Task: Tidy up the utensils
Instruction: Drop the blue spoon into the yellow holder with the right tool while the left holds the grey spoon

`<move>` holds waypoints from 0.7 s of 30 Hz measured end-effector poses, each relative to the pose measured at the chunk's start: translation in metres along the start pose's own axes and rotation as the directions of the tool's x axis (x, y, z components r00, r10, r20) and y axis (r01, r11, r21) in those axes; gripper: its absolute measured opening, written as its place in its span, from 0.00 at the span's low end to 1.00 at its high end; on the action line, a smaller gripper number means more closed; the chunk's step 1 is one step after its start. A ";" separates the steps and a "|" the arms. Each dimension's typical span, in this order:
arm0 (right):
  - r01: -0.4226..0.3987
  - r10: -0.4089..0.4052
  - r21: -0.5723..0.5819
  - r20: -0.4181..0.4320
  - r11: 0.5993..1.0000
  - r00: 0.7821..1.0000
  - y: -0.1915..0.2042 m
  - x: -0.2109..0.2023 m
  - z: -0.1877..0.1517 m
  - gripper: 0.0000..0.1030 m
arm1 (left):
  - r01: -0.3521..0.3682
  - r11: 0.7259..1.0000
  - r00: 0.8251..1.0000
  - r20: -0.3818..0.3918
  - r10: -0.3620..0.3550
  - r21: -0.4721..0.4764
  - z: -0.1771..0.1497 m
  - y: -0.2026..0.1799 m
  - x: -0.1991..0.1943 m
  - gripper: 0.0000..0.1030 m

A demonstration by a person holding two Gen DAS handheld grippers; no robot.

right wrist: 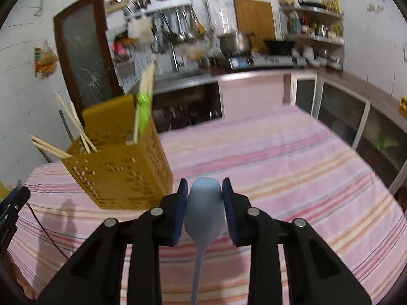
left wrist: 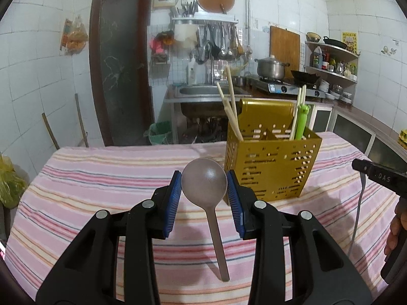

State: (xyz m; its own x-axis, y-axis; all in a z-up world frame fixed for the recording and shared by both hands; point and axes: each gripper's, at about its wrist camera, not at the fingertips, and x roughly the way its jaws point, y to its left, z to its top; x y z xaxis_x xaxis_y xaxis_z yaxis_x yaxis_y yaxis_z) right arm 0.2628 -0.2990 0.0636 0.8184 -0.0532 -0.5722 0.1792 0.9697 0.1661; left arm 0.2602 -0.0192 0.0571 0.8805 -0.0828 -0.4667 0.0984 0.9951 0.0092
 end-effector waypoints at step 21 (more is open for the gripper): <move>-0.018 0.036 -0.107 0.166 0.994 0.986 0.012 -0.029 0.015 0.25 | 0.045 0.999 0.995 0.087 -0.045 0.002 0.016 0.001 -0.024 0.34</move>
State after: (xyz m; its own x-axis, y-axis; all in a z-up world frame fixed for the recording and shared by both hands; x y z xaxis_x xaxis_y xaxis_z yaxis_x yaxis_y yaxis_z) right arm 0.2500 -0.2894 0.0945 0.9035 -0.0571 -0.4249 0.1048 0.9905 0.0896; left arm 0.2465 -0.0174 0.0826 0.9122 -0.1322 -0.3879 0.1392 0.9902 -0.0103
